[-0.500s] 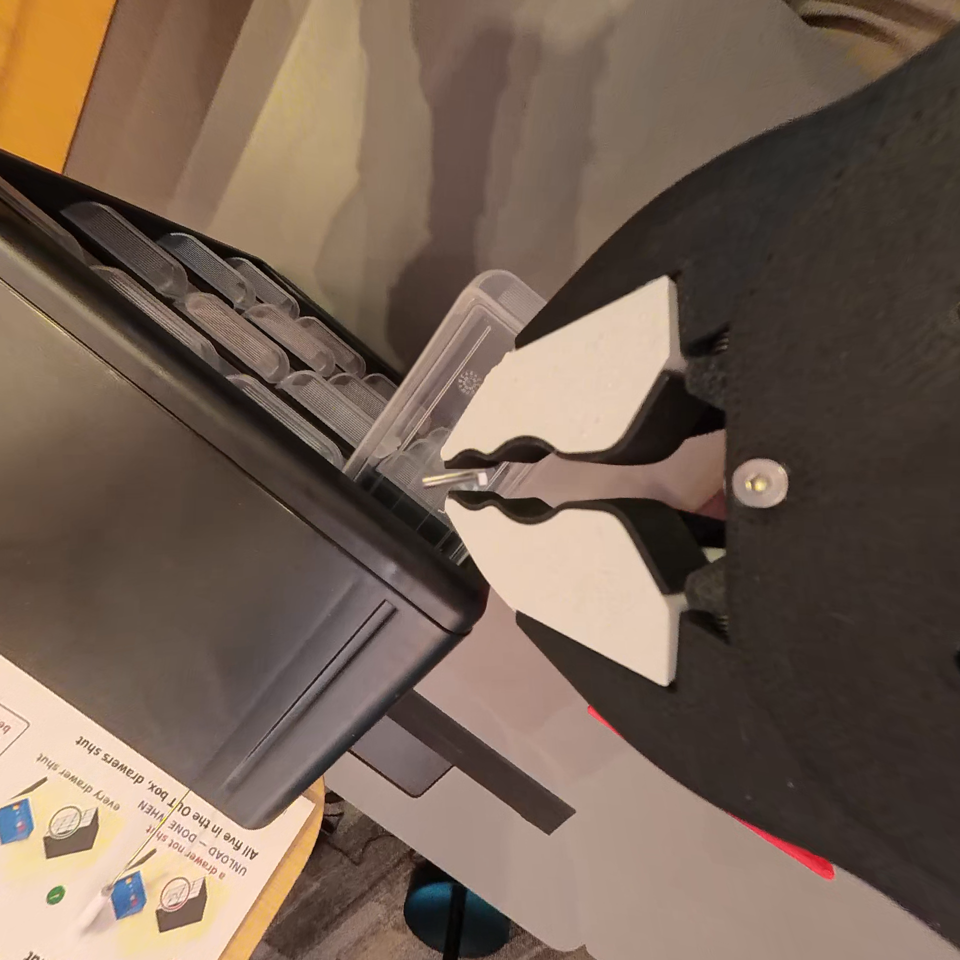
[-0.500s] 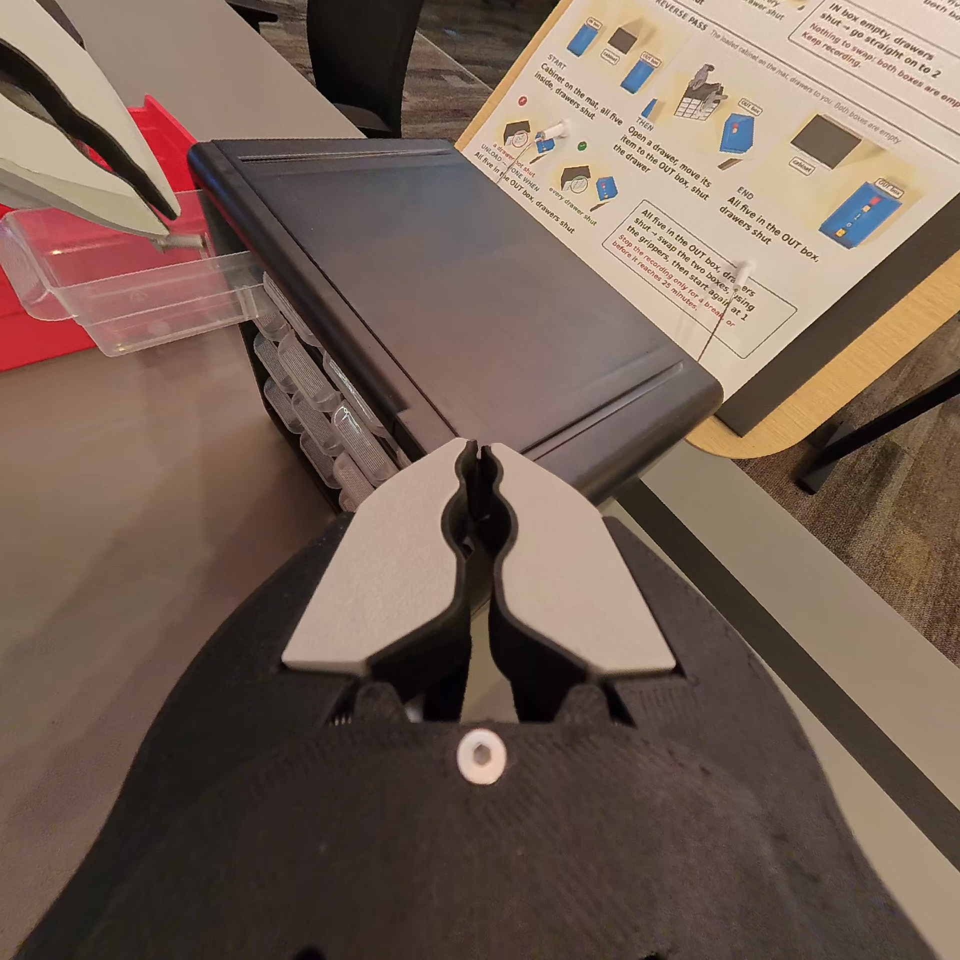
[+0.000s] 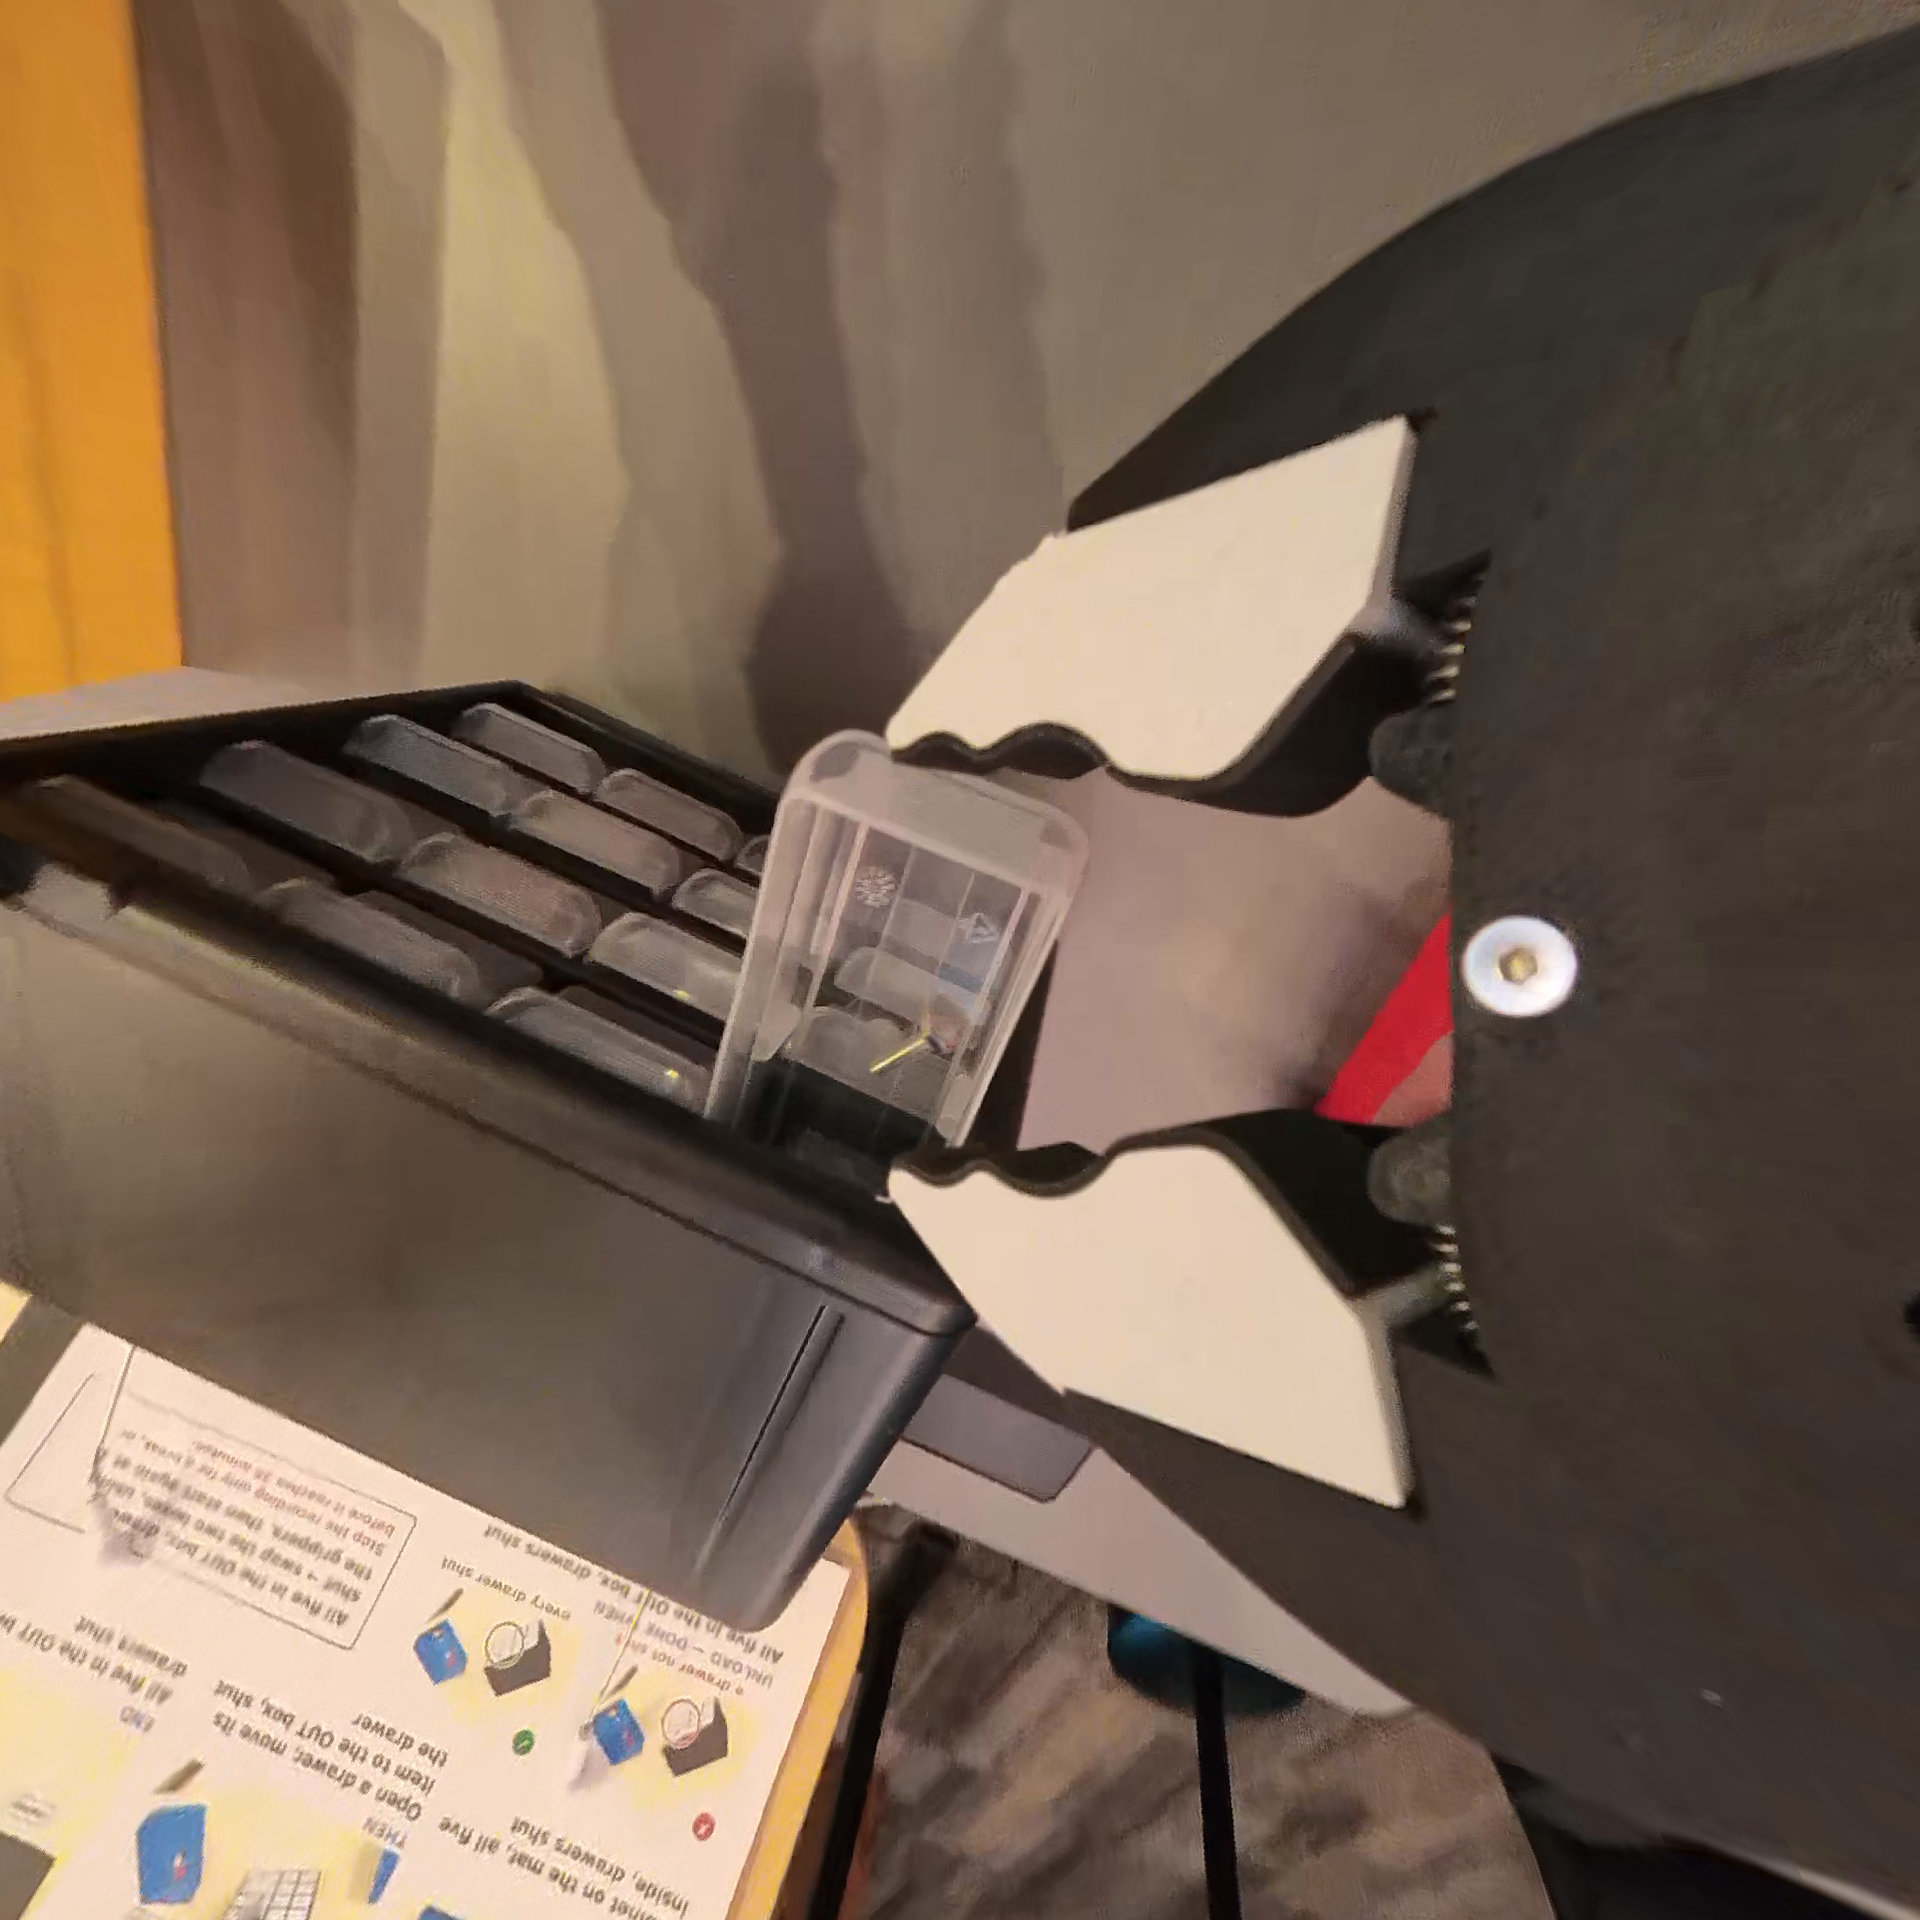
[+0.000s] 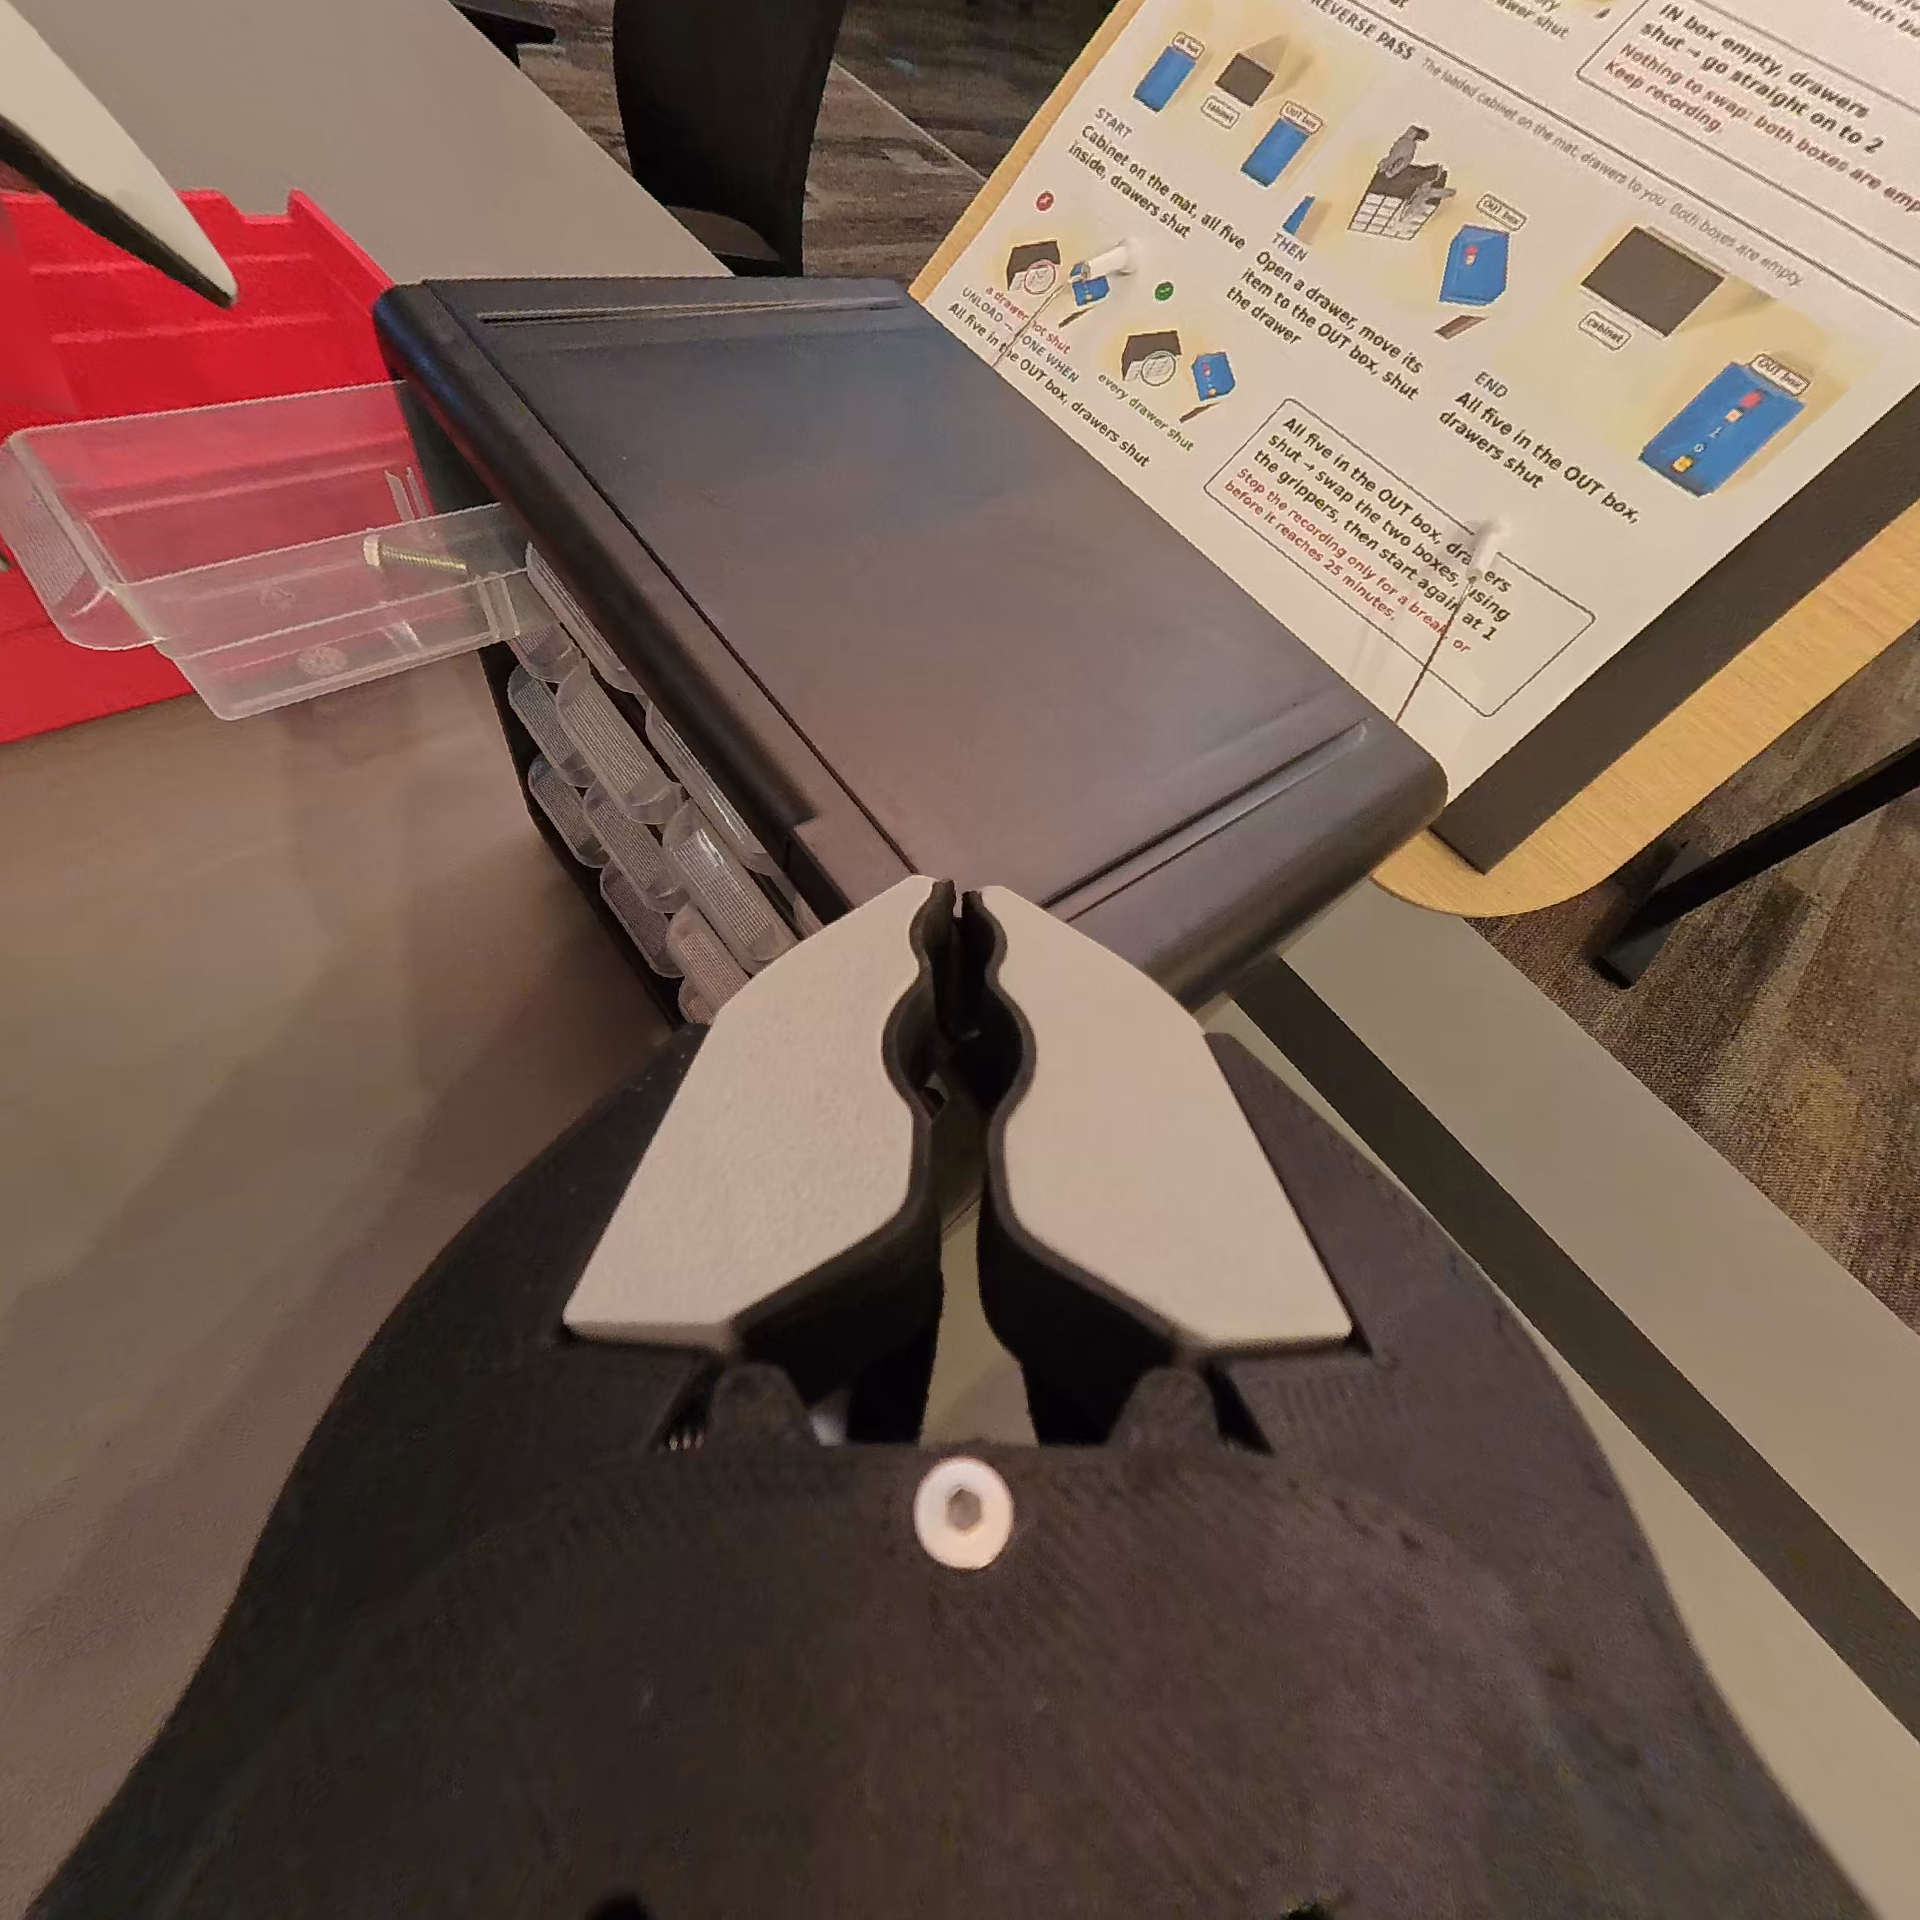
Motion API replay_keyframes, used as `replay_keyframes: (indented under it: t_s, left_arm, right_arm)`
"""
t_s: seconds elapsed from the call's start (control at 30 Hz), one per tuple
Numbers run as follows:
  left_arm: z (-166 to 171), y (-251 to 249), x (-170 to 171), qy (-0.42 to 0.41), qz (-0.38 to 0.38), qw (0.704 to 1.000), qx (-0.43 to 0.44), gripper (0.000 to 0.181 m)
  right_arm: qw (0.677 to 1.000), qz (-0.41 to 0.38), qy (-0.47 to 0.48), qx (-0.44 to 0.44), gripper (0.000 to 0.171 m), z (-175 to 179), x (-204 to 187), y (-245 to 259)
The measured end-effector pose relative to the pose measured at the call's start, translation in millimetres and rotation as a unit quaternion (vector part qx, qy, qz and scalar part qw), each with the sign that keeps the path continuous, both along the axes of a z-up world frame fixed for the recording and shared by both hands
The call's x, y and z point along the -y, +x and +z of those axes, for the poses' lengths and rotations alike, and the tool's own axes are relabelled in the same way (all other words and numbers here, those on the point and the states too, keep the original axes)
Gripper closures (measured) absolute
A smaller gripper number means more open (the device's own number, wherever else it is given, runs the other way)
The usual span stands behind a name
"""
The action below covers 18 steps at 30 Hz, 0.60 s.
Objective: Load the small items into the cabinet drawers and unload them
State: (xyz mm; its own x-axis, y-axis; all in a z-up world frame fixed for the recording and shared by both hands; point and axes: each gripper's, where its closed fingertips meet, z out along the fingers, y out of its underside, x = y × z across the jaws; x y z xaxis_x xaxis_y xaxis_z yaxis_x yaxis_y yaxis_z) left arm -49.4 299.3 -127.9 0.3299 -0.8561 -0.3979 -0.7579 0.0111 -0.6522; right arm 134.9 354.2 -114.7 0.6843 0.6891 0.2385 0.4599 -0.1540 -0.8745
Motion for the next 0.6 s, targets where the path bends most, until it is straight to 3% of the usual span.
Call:
replay_keyframes:
  t_s: [0.17,0.27,0.6]
  left_arm:
    - [-4.4,0.8,-4.6,0.035,-0.001,0.999,-0.018,0.109]
    - [-0.1,-4.9,-17.3,0.078,0.021,0.996,-0.036,0.118]
    - [-4.8,-3.2,-59.8,0.151,0.066,0.983,-0.078,0.118]
  right_arm:
    - [1.000,-0.001,0.000,0.002,0.170,0.1,0.1,0.1]
    - [1.000,-0.002,0.000,0.003,0.170,0.0,0.2,0.1]
    - [1.000,-0.001,0.000,0.001,0.170,0.0,0.2,0.1]
